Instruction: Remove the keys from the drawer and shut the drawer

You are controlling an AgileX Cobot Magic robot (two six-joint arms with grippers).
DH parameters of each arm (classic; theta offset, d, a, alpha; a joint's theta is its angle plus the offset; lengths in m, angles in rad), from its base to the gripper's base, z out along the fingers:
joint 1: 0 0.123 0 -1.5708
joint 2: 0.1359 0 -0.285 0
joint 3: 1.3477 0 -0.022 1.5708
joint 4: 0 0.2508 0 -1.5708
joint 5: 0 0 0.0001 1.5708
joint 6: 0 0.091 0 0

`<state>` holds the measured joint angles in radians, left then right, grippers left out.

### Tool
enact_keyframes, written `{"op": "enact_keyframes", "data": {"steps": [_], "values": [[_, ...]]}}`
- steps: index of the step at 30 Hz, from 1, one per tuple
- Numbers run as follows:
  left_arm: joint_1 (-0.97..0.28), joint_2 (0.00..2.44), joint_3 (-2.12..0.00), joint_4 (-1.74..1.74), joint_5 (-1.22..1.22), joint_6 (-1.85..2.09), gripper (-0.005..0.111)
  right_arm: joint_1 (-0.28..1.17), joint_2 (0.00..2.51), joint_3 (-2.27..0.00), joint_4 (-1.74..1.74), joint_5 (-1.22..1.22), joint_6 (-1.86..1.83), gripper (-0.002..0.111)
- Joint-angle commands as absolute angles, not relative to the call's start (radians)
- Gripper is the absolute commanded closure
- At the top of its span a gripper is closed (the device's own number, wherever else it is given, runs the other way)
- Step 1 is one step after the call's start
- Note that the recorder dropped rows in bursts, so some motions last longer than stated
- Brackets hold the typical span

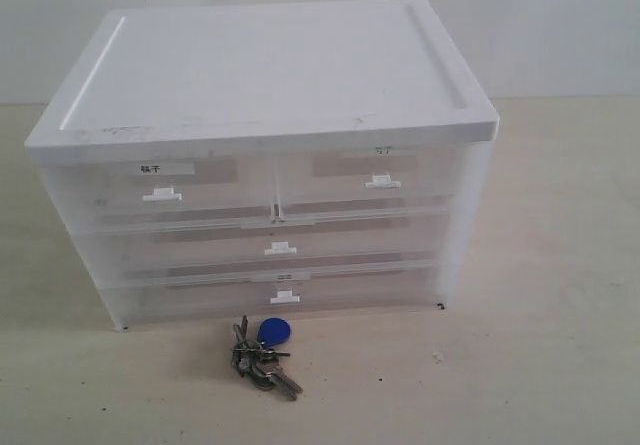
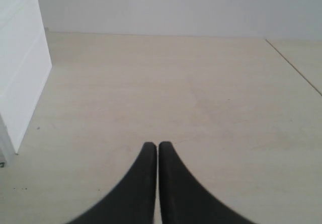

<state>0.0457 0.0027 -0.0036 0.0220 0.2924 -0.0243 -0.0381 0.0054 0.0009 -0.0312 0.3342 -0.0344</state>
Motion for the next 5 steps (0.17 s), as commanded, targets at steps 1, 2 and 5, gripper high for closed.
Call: {"op": "enact_keyframes", "data": {"steps": [1,2,5], "values": [[0.049,0.000,0.000,0.018,0.288,-0.021,0.102,-0.041,0.000,0.000,-0.031,0.330,-0.033,0.108],[0.049,0.000,0.000,0.018,0.288,-0.021,0.102,-0.041,0.000,0.000,-0.031,0.330,-0.033,0.108],[0.049,0.000,0.000,0.018,0.288,-0.021,0.102,-0.041,0.000,0.000,-0.031,0.330,-0.033,0.108]]}}
